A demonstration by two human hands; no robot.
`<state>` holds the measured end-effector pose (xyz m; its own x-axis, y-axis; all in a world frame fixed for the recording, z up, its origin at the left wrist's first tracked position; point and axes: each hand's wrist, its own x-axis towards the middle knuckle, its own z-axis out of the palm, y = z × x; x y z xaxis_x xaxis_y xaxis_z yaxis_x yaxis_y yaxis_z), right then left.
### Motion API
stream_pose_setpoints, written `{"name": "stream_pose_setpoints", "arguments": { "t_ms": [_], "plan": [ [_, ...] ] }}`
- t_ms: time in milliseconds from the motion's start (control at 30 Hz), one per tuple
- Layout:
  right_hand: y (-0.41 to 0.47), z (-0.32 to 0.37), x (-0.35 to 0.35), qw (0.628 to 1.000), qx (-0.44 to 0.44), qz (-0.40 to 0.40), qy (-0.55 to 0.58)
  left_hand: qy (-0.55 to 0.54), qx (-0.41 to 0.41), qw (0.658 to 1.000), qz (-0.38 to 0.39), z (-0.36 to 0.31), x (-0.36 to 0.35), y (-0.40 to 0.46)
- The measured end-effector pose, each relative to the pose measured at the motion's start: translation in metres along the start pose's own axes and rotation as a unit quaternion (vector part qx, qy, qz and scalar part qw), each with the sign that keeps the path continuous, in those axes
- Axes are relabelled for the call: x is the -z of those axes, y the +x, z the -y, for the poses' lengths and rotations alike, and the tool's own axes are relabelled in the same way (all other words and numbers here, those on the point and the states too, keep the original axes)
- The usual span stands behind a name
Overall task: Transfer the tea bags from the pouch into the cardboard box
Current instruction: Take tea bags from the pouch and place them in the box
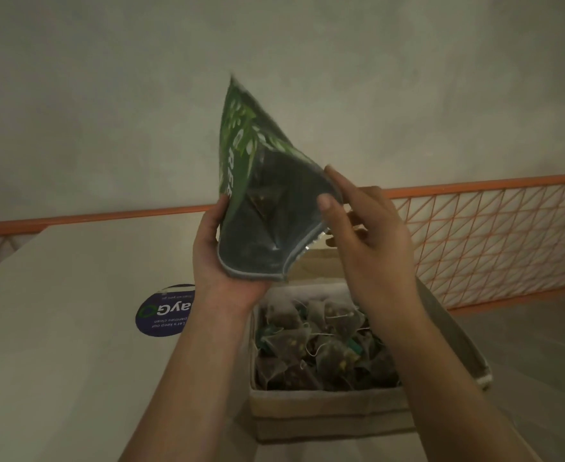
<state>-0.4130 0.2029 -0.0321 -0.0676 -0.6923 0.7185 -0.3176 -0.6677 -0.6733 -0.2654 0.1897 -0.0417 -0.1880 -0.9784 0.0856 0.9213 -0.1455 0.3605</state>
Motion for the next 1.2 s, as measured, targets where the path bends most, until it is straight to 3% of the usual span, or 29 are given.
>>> {"name": "stream_pose_setpoints", "arguments": {
  "t_ms": [133, 300, 433, 567, 733, 1000, 1200],
  "plan": [
    [-0.011, 0.002, -0.014, 0.992, 0.097, -0.079, 0.019, 0.03, -0.027, 0.999, 0.037, -0.006, -0.001, 0.0],
    [-0.014, -0.005, -0.025, 0.998, 0.025, -0.051, 0.032, 0.015, -0.009, 0.999, 0.033, -0.009, 0.01, 0.003],
    [-0.013, -0.002, -0.023, 0.996, 0.059, -0.066, 0.019, 0.029, -0.024, 0.999, 0.036, -0.007, 0.005, 0.004],
    [-0.014, -0.007, -0.027, 1.0, -0.021, -0.008, 0.004, 0.024, 0.005, 1.0, -0.019, -0.003, 0.01, 0.005],
    [-0.022, -0.003, -0.024, 0.989, -0.066, 0.03, 0.126, 0.002, -0.008, 0.998, -0.055, -0.001, 0.008, 0.008],
    [-0.031, -0.011, -0.032, 0.981, -0.048, 0.128, -0.138, -0.018, -0.014, 0.999, -0.043, 0.003, 0.003, 0.006],
    [-0.029, -0.014, -0.025, 0.98, -0.077, 0.149, -0.107, -0.034, -0.01, 0.999, -0.028, 0.003, 0.004, 0.008]
  ]
}}
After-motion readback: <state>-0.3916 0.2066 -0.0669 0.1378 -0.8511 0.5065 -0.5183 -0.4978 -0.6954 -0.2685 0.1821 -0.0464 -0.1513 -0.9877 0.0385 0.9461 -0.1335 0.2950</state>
